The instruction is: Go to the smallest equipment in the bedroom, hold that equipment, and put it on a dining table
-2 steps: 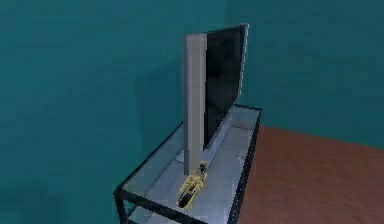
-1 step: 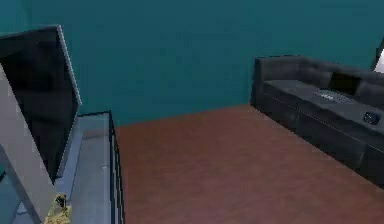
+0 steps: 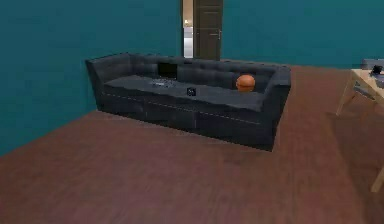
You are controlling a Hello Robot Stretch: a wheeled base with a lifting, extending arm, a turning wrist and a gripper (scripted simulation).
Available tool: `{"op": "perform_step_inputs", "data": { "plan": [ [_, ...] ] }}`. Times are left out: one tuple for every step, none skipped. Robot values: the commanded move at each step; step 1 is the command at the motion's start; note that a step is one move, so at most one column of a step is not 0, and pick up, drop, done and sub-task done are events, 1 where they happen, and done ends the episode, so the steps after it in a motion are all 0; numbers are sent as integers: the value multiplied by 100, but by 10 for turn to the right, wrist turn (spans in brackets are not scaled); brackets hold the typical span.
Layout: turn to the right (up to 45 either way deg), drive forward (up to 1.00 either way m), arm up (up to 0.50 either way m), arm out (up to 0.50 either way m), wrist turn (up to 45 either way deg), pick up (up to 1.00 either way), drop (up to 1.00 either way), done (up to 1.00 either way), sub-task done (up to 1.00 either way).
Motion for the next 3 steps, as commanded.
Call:
{"op": "perform_step_inputs", "data": {
  "plan": [
    [210,0,0,0,0,0,0,0,0],
    [0,100,0,0,0,0,0,0,0],
    [30,0,0,0,0,0,0,0,0]
  ]
}}
